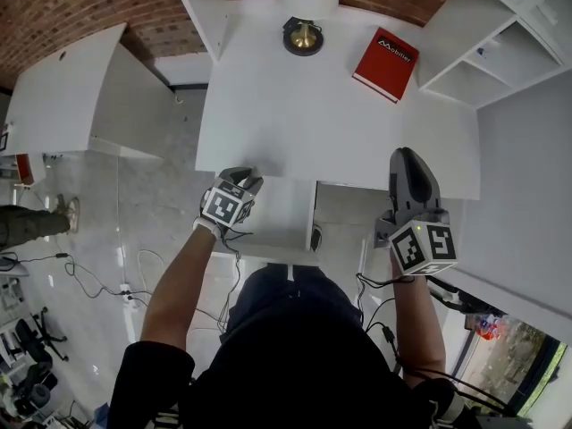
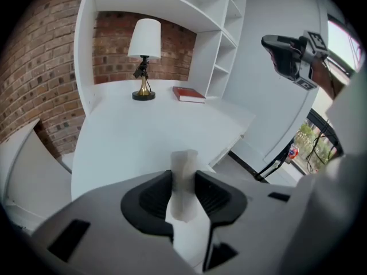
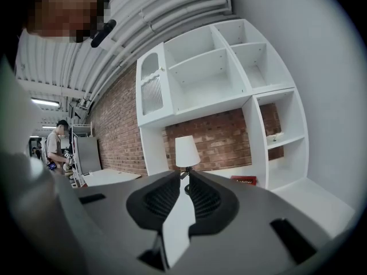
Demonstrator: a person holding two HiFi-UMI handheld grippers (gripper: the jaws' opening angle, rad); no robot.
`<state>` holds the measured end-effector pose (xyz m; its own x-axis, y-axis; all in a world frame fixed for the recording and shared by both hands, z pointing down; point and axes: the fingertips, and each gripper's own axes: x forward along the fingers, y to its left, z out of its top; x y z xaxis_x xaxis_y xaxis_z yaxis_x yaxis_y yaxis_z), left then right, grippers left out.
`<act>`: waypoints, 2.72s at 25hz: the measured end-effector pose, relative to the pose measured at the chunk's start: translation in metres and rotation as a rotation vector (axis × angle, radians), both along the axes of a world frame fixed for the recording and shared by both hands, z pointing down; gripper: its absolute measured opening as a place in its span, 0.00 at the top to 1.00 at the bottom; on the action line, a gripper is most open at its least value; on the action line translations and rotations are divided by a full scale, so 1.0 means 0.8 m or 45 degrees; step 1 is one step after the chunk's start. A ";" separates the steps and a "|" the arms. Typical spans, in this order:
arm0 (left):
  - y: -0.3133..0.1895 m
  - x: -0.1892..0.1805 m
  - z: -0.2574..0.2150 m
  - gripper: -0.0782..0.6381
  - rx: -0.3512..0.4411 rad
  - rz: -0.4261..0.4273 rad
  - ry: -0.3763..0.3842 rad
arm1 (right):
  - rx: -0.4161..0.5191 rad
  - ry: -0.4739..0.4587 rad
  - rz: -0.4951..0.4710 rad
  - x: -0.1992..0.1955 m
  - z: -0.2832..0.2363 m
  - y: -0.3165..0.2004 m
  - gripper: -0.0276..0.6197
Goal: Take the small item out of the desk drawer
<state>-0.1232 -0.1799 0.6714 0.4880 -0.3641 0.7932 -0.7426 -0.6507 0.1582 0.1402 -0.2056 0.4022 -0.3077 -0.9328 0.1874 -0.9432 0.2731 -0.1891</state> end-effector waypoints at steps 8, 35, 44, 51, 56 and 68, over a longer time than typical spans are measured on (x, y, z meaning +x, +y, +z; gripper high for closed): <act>-0.103 0.040 -0.046 0.72 0.182 0.091 -0.083 | 0.023 0.012 0.037 0.022 -0.018 -0.007 0.89; -0.179 0.072 0.000 0.56 0.229 0.188 -0.345 | -0.047 0.029 0.073 0.066 0.014 -0.047 0.90; -0.185 0.026 -0.132 0.56 0.461 -0.166 -0.051 | -0.006 0.060 0.019 0.039 0.000 -0.060 0.89; -0.161 -0.005 -0.278 0.56 0.665 -0.348 0.187 | 0.130 0.125 0.022 0.024 -0.060 -0.067 0.80; -0.136 -0.021 -0.365 0.57 0.807 -0.411 0.313 | 0.236 0.152 -0.005 0.004 -0.104 -0.060 0.79; -0.100 -0.039 -0.493 0.57 1.026 -0.536 0.497 | 0.366 0.148 -0.050 -0.022 -0.172 -0.048 0.81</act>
